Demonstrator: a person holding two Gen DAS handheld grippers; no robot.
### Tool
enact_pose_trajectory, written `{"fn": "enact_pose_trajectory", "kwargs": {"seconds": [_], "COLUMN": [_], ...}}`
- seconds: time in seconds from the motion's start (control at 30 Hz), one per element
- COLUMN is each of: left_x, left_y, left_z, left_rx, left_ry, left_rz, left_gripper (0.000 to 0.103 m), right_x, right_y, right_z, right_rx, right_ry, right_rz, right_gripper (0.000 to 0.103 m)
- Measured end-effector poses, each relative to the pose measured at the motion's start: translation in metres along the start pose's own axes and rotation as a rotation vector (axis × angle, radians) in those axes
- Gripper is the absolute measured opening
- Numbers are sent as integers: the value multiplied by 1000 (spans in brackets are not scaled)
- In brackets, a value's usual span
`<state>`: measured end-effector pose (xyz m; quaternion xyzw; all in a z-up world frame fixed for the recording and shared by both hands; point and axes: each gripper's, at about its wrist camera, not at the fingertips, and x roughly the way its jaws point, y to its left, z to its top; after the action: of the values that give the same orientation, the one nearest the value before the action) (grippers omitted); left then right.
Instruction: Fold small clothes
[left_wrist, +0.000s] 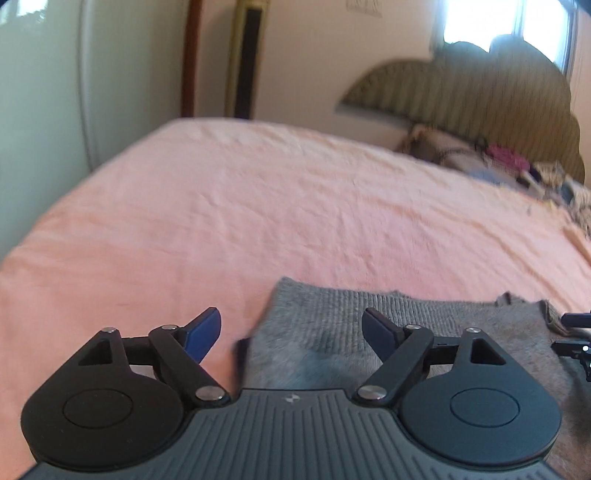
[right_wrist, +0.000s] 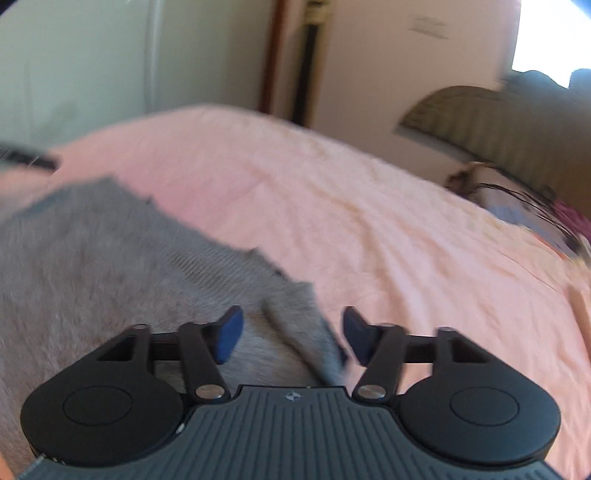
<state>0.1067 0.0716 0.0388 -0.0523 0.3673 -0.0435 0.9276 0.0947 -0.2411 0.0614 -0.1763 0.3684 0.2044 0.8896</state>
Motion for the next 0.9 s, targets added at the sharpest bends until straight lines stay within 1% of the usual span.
{"fn": "enact_pose_trajectory", "kwargs": {"seconds": [0.03,0.07,0.1,0.17,0.2,0.23,0.27,0.3,0.33,0.37,0.4,0.47,0.53,0.57,0.6,0.63,0.7,0.73,0.77,0.83,0.87,0.9], "left_x": [12,22,29,34,34,33,32,31,30,27,25,14,4,3,6,12,25,27,23,8,-2,-13], "left_y": [-5,-9,-11,-17,-20,-22,-23,-23,-24,-24,-24,-24,-19,-16,-17,-18,-24,-25,-27,-31,-33,-36], "left_z": [2,3,1,1,1,1,1,2,4,5,8,12,17,19,19,15,5,1,-2,-2,-2,-1], "left_rx": [15,35,44,69,90,95,93,91,87,79,77,83,64,60,77,104,151,160,164,152,138,122], "left_ry": [26,50,66,55,48,45,44,42,44,40,27,-22,-64,-75,-68,-55,-13,-11,-28,-54,-74,-104], "left_rz": [-1,-4,5,8,7,7,1,-6,-6,-7,-3,20,37,48,63,93,140,156,167,183,190,180], "left_gripper": [77,77,77,77,70,52,41,19,12,11,10,10,10,9,10,10,11,14,14,23,26,29], "right_x": [8,12,13,12,14,16,20,22,21,21,18,11,1,-3,-4,0,15,22,24,20,11,0], "right_y": [2,0,-4,-10,-12,-12,-12,-13,-18,-23,-29,-42,-54,-61,-68,-73,-73,-71,-72,-76,-78,-78], "right_z": [2,4,6,8,7,5,2,-1,-1,0,2,2,2,2,0,-2,-8,-10,-14,-19,-20,-21], "right_rx": [-10,5,25,57,65,67,70,91,125,173,216,296,361,390,424,451,440,434,462,534,557,568], "right_ry": [18,16,18,9,9,23,40,40,38,34,17,-24,-68,-91,-108,-102,-50,-43,-58,-89,-121,-163], "right_rz": [-19,-40,-41,-49,-58,-49,-42,-36,-18,-11,-8,28,16,24,30,34,14,-1,-8,-3,-22,-38], "right_gripper": [46,46,46,46,46,46,46,42,36,13,9,7,8,8,8,8,8,8,8,19,34,49]}}
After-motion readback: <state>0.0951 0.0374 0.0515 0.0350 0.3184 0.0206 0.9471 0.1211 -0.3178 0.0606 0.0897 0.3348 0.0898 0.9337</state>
